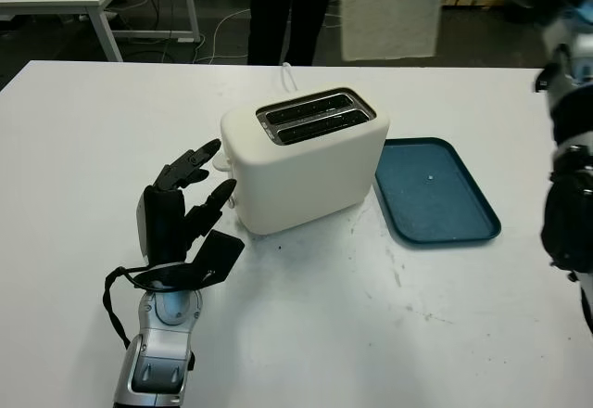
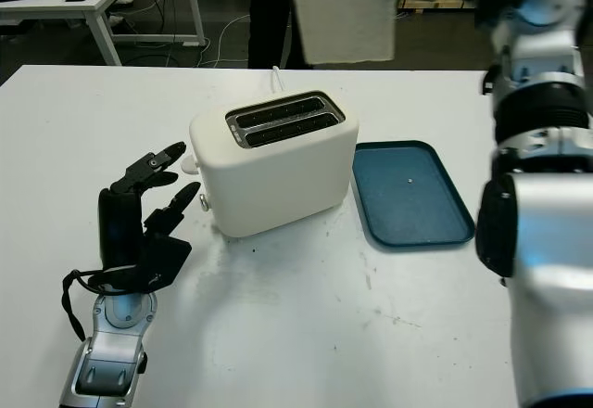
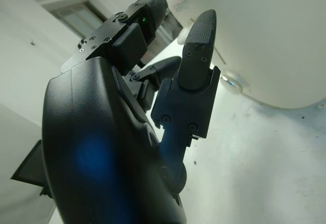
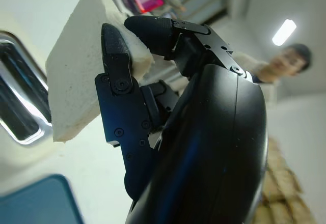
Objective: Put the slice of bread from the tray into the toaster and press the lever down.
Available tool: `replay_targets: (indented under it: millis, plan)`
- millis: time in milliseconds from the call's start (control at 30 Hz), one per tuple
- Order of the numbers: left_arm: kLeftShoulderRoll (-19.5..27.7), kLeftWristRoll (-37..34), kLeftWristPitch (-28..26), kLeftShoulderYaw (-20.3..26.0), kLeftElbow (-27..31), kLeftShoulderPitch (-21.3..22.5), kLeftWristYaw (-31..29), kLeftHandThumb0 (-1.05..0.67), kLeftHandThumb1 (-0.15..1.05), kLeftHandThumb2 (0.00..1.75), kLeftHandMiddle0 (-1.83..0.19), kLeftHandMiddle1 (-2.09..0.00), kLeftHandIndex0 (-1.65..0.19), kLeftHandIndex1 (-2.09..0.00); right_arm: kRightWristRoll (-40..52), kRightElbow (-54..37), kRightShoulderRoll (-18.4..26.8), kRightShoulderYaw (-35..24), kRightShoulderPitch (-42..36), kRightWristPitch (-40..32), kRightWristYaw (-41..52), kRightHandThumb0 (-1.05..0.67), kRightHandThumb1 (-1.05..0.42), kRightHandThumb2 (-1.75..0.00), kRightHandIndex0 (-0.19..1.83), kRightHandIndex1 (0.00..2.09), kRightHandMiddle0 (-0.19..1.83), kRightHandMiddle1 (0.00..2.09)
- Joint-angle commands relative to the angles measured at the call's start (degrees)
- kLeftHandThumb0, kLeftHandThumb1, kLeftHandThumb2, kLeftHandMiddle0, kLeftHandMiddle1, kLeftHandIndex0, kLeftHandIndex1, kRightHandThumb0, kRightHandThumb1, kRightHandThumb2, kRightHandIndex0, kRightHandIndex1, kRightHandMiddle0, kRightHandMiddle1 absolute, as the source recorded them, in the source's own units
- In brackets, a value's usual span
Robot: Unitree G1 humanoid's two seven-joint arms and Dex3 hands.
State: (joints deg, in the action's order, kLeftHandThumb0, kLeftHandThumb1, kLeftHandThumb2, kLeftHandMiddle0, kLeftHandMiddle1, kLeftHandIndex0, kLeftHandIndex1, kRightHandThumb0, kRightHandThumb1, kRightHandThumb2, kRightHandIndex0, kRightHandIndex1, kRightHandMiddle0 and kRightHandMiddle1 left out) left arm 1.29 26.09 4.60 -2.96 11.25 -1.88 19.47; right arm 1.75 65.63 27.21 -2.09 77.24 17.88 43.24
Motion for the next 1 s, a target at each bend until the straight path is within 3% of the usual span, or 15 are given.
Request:
replay_targets:
  millis: [0,233,533,967]
  plan:
    - [0.11,-0.45,0.99,0.16,0.24,-0.45,0.04,-0.35,0.92,0.1,-0.45,-1.08,-0.77,-0.1,0.34,2.22,-1.2,-0.33,1.92,-2.22,2.15,-0.33,-0.92,-0.22,1.06,1.75,0.85,1.75]
    - [0.31,0.18,0.1,0.42,0.95,-0.68,-0.22,-0.36,0.92,0.11,-0.44,-1.07,-0.77,-0.11,-0.48,5.83,-3.51,-0.86,1.17,-1.36,4.35,-0.47,-0.92,-0.14,1.03,1.68,0.9,1.56]
    - [0.33,-0.17,0.48,0.73,0.51,-0.41,-0.1,-0.34,0.92,0.1,-0.45,-1.05,-0.77,-0.12,0.19,6.94,-5.09,-2.1,1.15,-7.14,7.65,-0.56,-0.92,-0.03,1.02,1.74,0.9,1.64]
    - [0.3,0.35,0.83,0.49,-0.02,-0.13,0.37,-0.34,0.92,0.09,-0.47,-1.04,-0.78,-0.14,-3.62,6.71,-4.96,0.15,-0.06,-2.62,5.83,-0.55,-0.92,-0.11,1.06,1.72,0.95,1.6]
